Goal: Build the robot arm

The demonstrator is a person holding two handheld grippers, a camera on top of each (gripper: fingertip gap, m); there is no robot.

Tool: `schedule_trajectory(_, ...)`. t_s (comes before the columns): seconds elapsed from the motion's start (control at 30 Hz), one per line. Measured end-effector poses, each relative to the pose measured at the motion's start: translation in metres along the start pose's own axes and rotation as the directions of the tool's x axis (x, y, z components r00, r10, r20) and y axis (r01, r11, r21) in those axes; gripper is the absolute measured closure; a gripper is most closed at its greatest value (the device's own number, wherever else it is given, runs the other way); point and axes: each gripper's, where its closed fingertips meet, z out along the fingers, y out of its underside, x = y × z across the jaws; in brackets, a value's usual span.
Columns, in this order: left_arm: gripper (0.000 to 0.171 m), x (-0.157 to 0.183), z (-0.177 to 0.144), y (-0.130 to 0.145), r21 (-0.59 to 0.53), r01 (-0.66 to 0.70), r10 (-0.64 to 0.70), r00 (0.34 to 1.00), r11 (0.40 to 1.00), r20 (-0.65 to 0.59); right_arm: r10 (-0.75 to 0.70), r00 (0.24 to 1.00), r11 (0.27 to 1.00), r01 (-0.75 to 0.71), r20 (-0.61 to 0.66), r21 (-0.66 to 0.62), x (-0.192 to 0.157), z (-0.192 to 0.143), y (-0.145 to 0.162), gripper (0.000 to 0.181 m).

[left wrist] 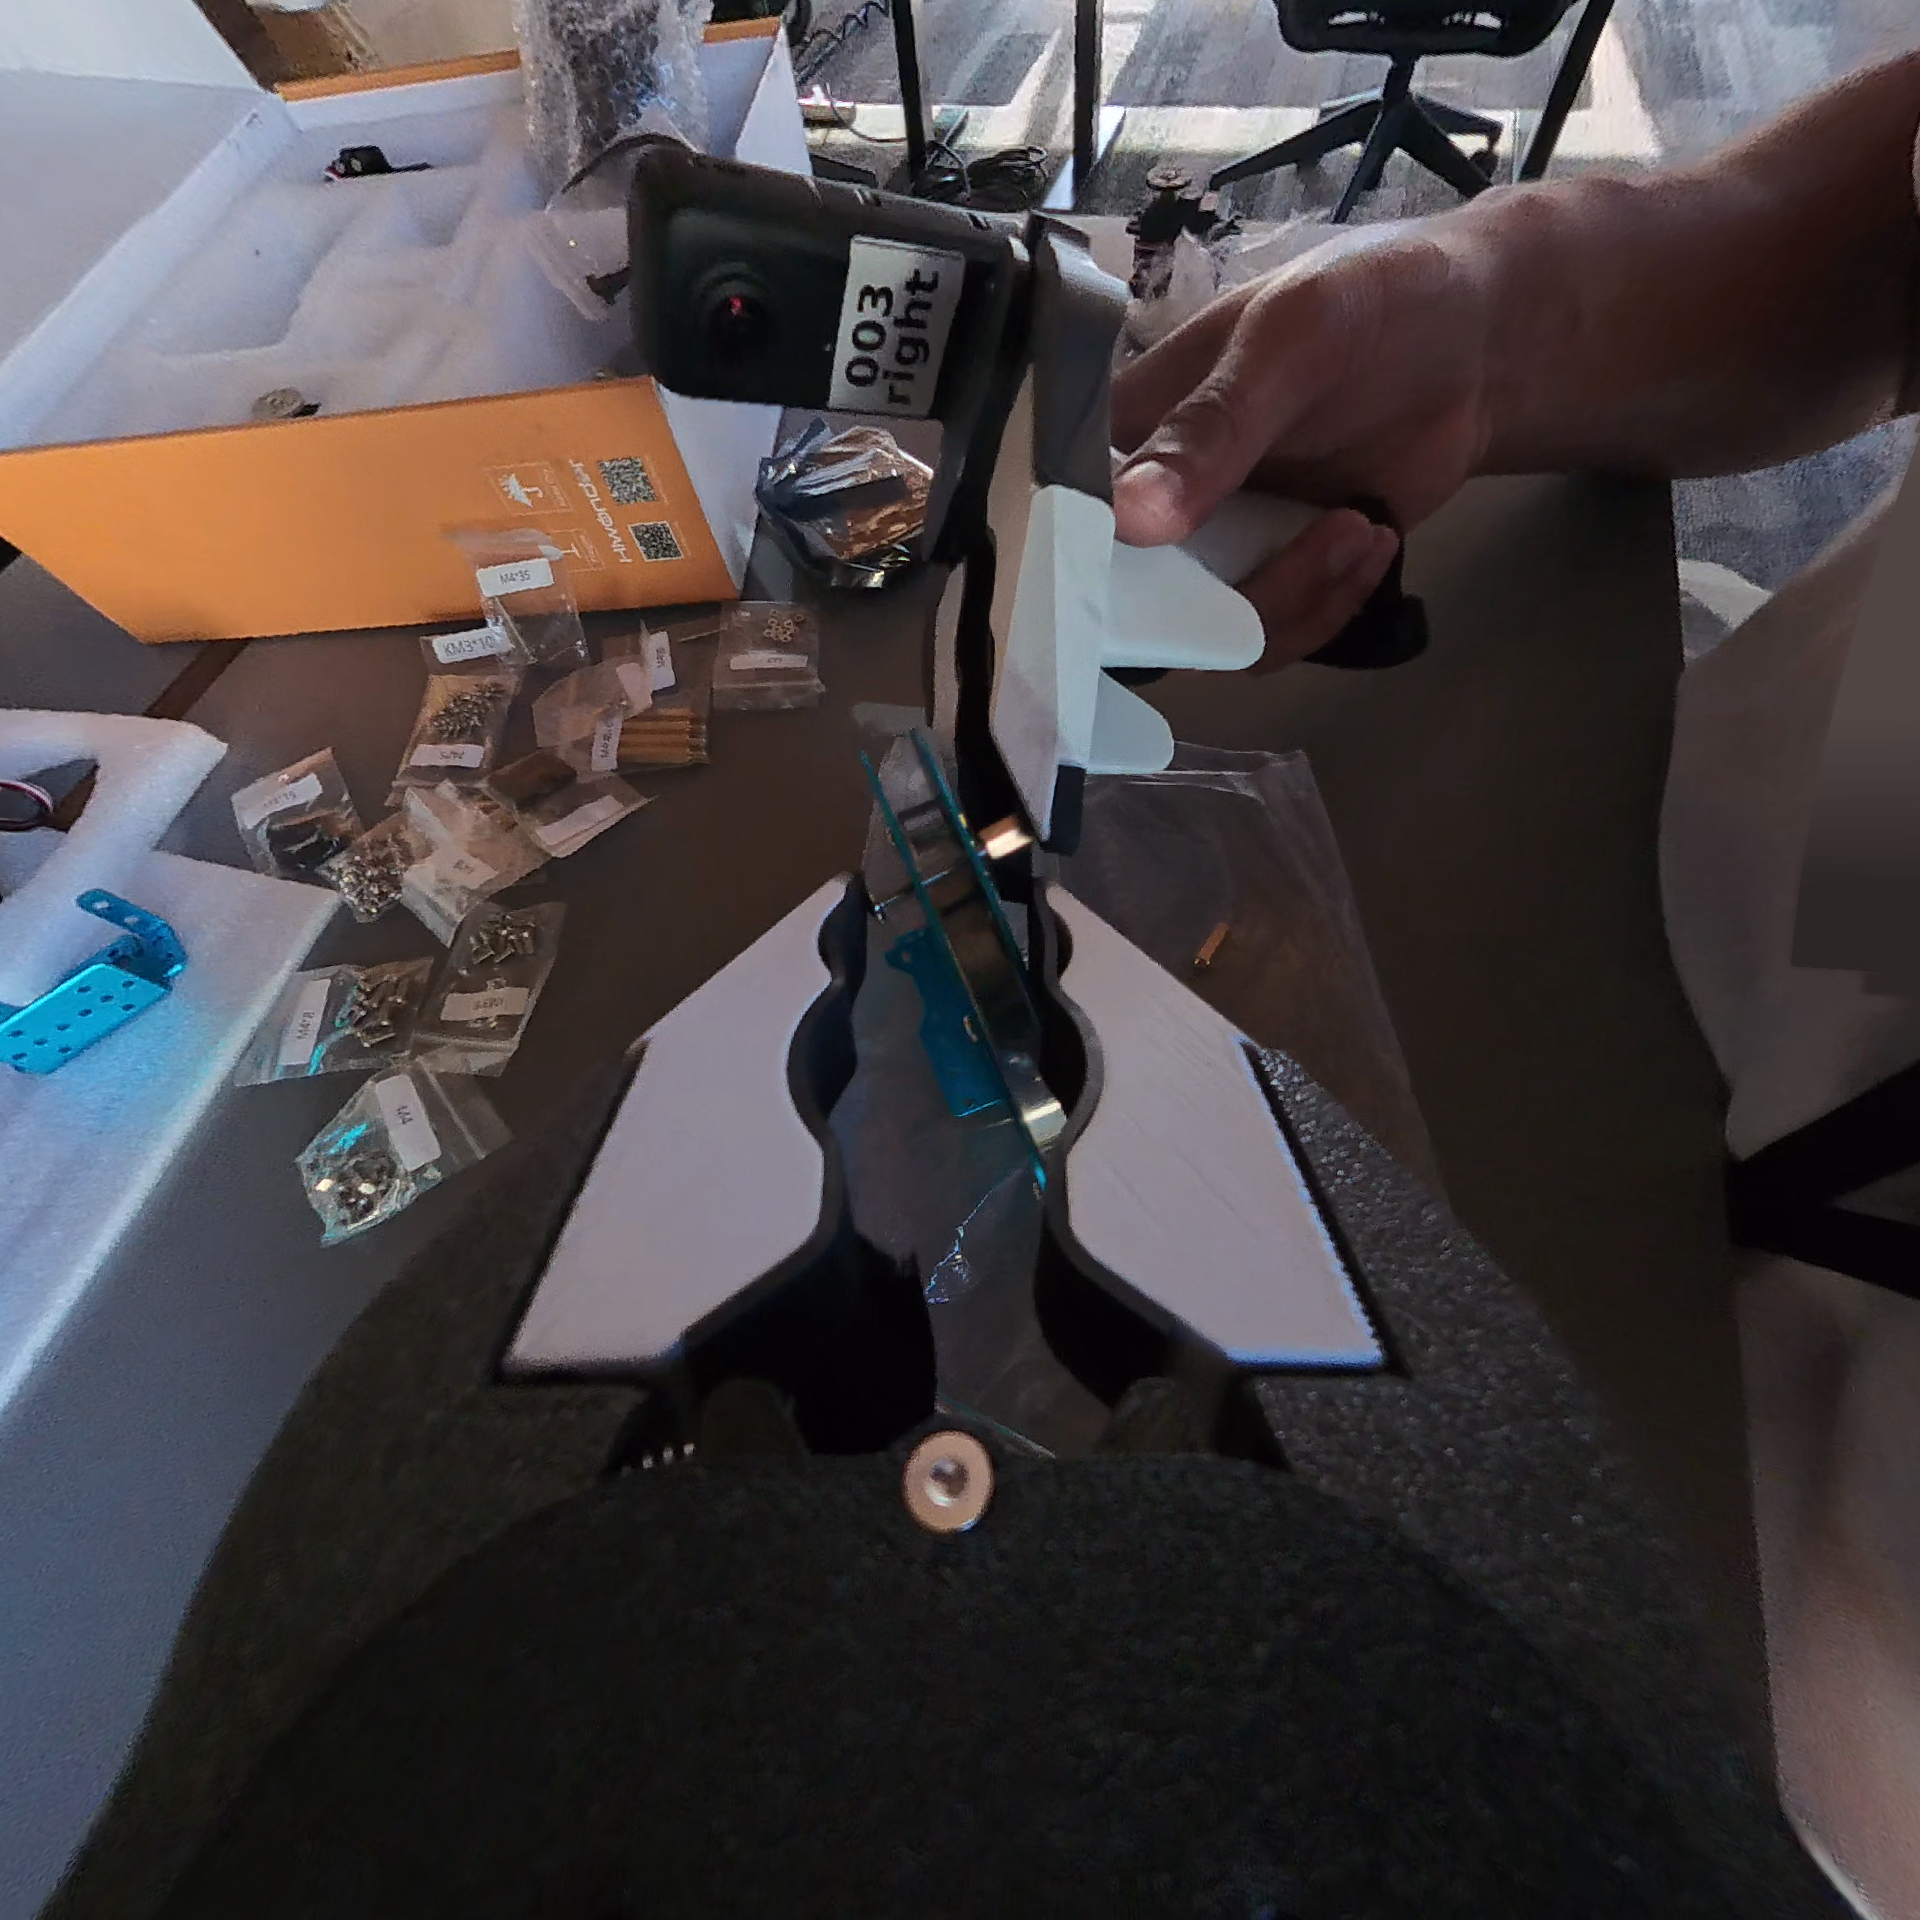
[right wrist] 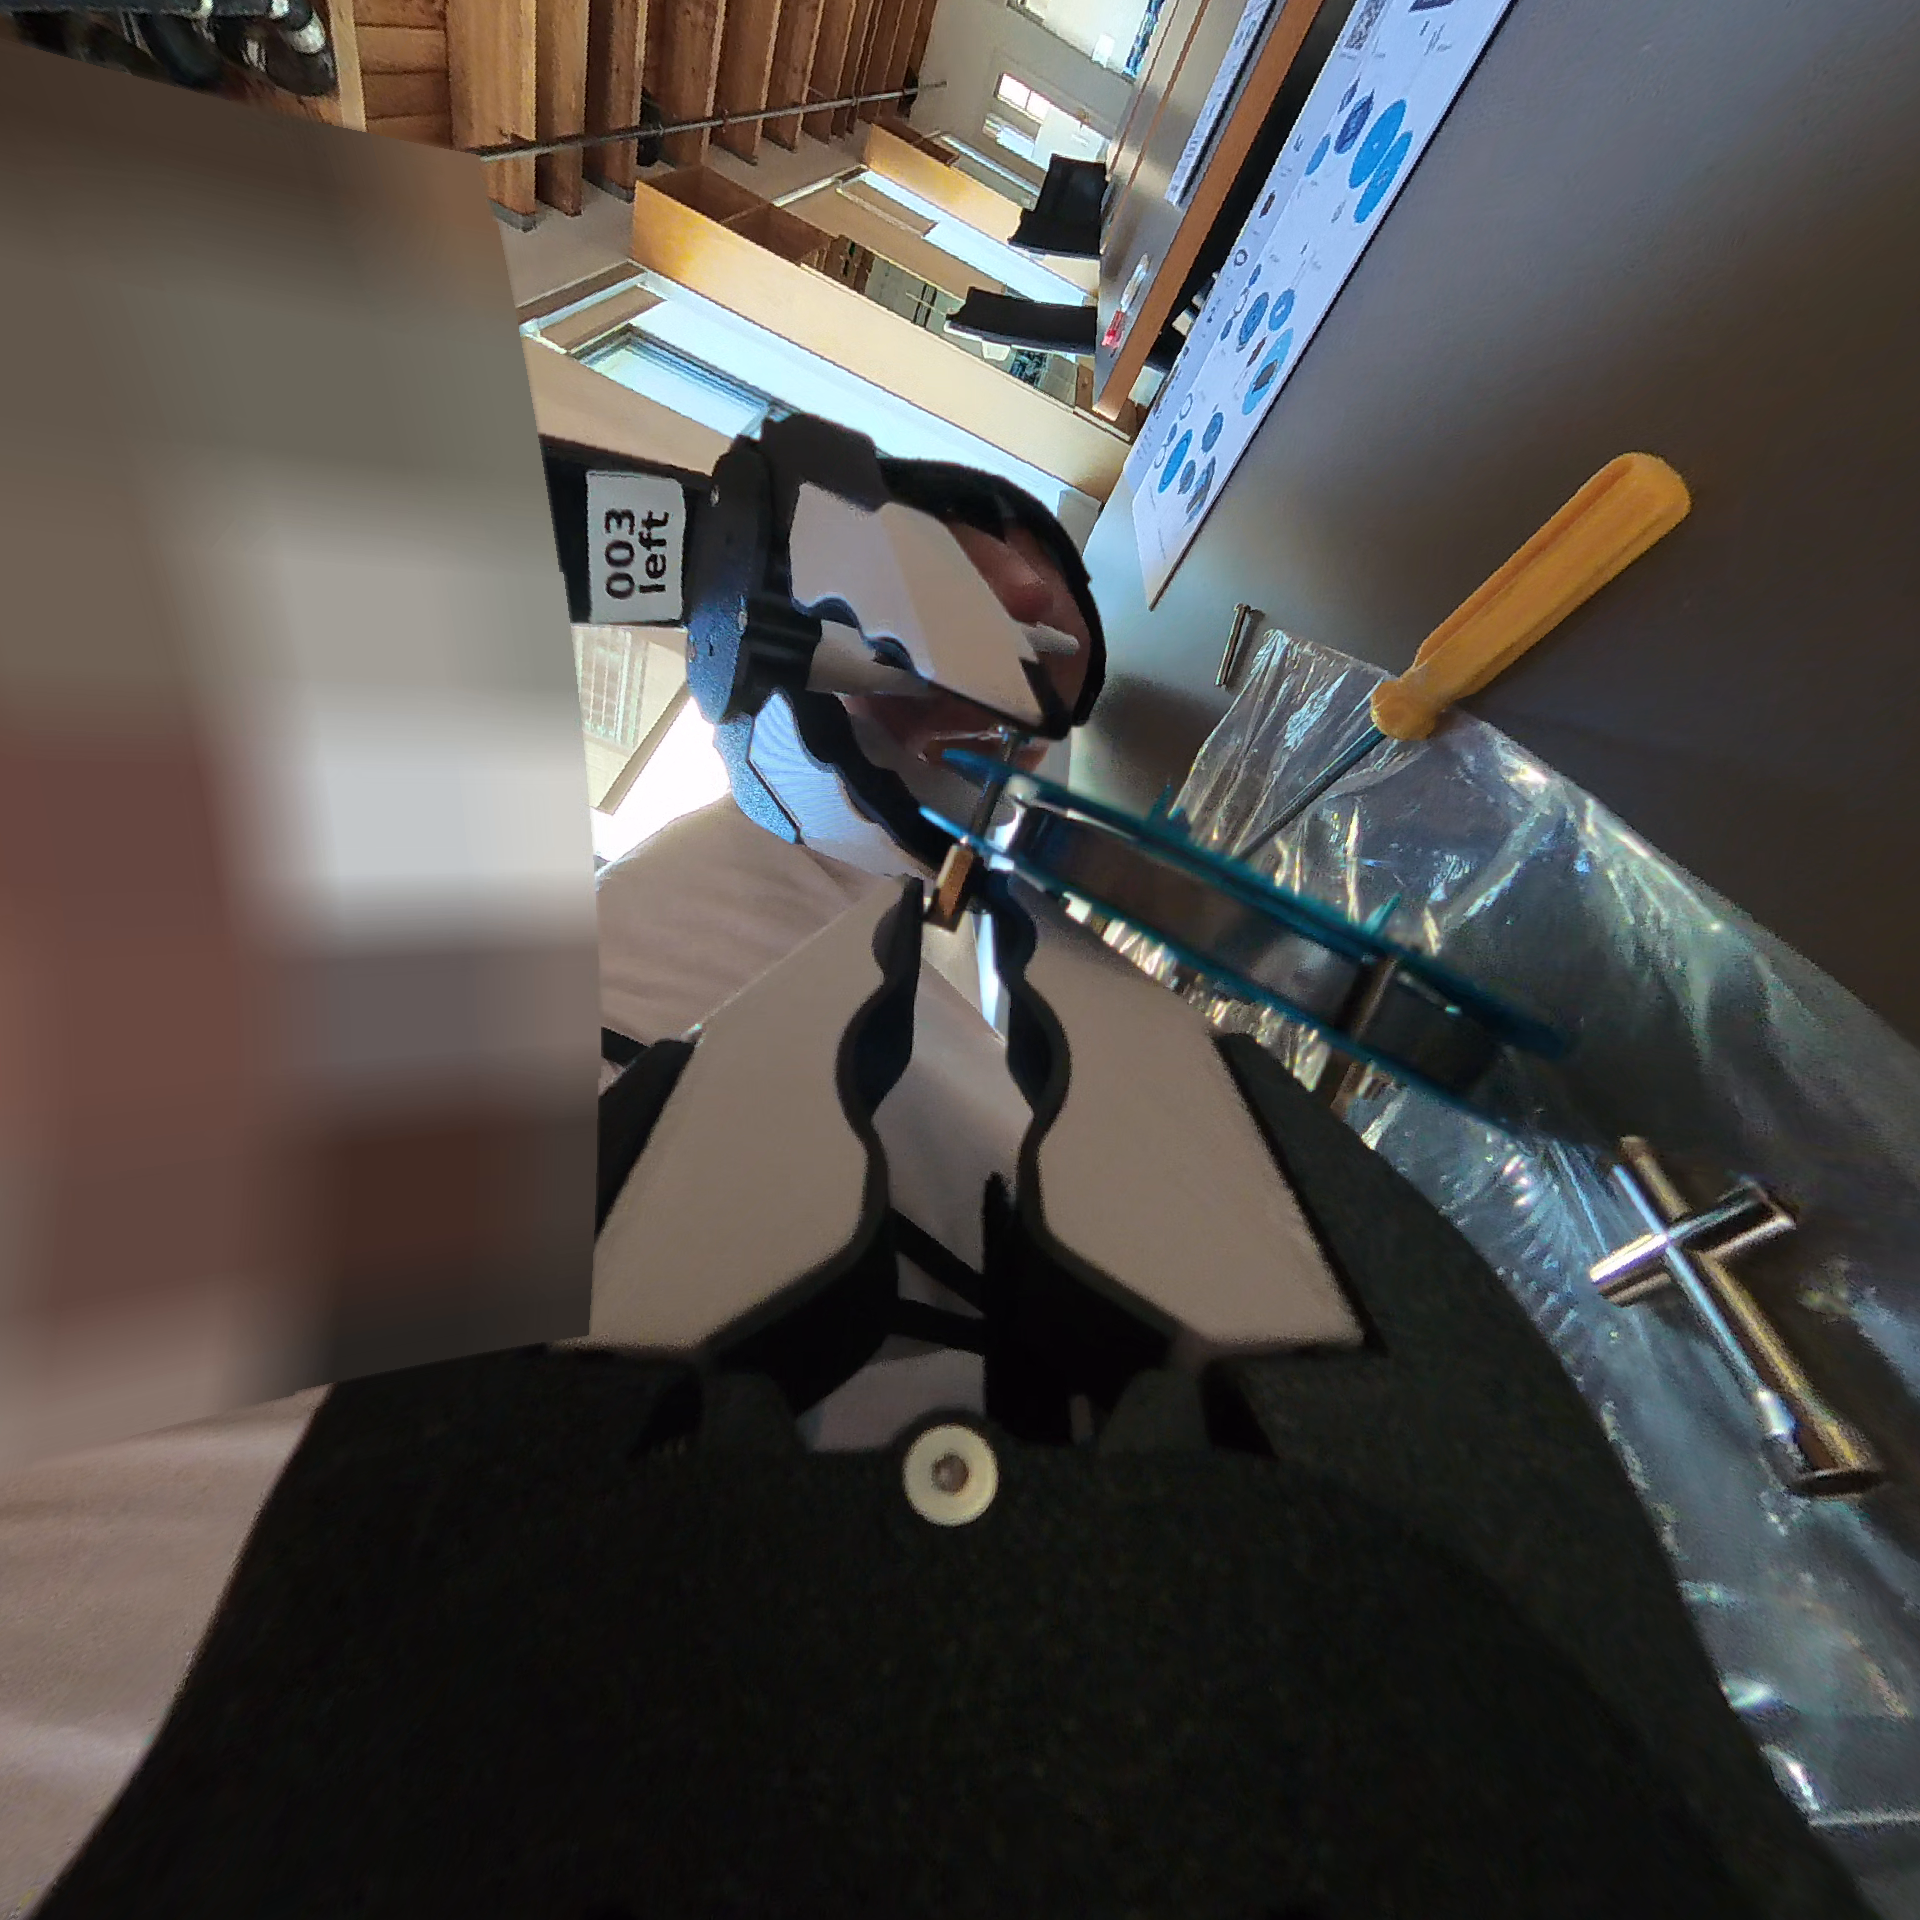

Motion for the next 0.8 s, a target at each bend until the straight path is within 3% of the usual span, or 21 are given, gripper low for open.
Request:
schedule_trajectory(0.03,0.144,0.002,0.0,0.0,-0.006,-0.01,0.01,1.0,1.0,-0.006,-0.017,1.0,1.0,0.017,-0.006,-0.003,-0.001,0.0,0.001,0.168)
schedule_trajectory(0.17,0.146,0.002,0.002,-0.001,-0.019,-0.025,0.024,1.0,1.0,-0.02,-0.139,0.988,0.99,0.138,-0.064,-0.021,-0.005,-0.003,0.003,0.158)
schedule_trajectory(0.27,0.151,-0.003,0.003,-0.001,-0.018,-0.013,0.012,1.0,1.0,-0.015,-0.341,0.914,0.94,0.327,-0.221,-0.098,0.001,-0.007,0.008,0.16)
schedule_trajectory(0.4,0.151,-0.008,0.004,-0.001,-0.011,0.046,-0.046,0.999,0.999,-0.007,-0.649,0.573,0.749,0.599,-0.501,-0.285,0.015,-0.014,0.0,0.16)
schedule_trajectory(0.53,0.151,-0.014,0.007,-0.001,-0.006,0.088,-0.087,0.996,0.996,0.025,-0.74,0.245,0.586,0.691,-0.626,-0.422,0.016,-0.012,-0.008,0.16)
schedule_trajectory(0.63,0.151,-0.014,0.007,-0.001,-0.009,0.1,-0.099,0.994,0.995,0.035,-0.744,-0.025,0.458,0.709,-0.668,-0.536,0.02,-0.015,-0.013,0.17)
schedule_trajectory(0.7,0.151,-0.014,0.007,-0.001,-0.011,0.106,-0.106,0.994,0.994,0.035,-0.728,-0.122,0.413,0.707,-0.674,-0.574,0.018,-0.015,-0.014,0.171)
schedule_trajectory(0.8,0.151,-0.012,0.007,-0.002,-0.014,0.111,-0.11,0.993,0.994,0.036,-0.701,-0.158,0.377,0.746,-0.696,-0.549,0.004,-0.011,-0.015,0.171)
